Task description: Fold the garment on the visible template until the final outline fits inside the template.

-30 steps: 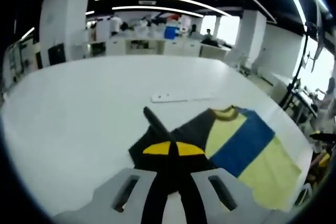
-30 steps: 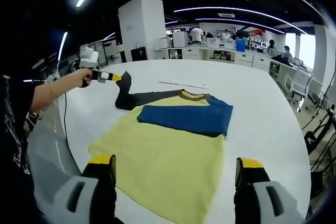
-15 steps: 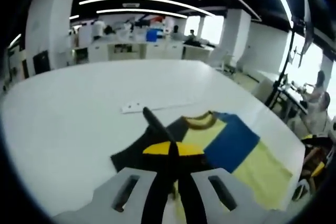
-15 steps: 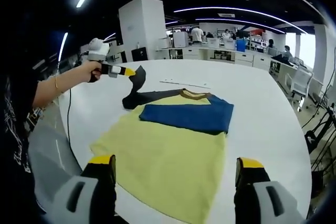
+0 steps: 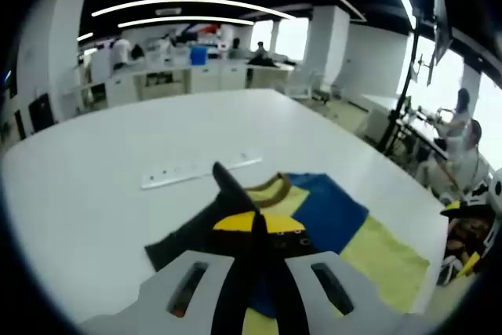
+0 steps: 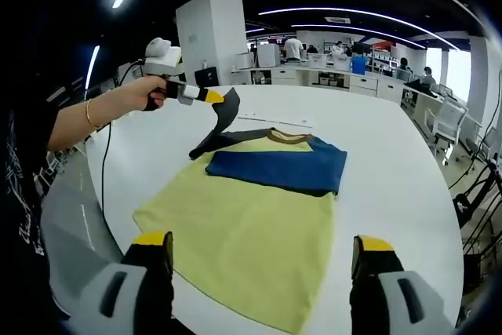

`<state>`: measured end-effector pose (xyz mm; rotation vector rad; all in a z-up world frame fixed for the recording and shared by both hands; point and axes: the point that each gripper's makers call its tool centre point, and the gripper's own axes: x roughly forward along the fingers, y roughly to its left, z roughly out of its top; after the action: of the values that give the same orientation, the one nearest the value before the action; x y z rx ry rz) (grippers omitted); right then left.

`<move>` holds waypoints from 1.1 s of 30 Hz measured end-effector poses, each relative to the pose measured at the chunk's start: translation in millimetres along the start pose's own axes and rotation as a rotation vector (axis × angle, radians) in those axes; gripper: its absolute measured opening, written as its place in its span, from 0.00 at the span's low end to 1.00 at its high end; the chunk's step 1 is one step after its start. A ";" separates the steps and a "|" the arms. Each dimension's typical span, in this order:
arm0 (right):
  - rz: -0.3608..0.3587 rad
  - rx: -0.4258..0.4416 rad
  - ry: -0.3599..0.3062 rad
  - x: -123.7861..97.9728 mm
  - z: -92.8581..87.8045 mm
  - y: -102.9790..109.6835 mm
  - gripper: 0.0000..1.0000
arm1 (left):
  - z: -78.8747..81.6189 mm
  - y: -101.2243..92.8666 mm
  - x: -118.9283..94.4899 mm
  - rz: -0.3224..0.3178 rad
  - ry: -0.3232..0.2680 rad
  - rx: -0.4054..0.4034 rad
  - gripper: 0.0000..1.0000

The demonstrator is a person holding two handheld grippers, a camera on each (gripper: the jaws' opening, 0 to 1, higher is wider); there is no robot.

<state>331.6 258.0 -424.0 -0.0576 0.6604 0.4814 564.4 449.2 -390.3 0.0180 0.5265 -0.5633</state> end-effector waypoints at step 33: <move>-0.010 0.009 0.033 3.8 -9.1 -6.8 0.95 | -8.2 -93.7 31.7 -0.164 -0.006 0.045 0.00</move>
<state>332.0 251.6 -434.2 -0.0602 0.6942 0.4684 535.1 355.0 -400.9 0.0162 0.5121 -0.7354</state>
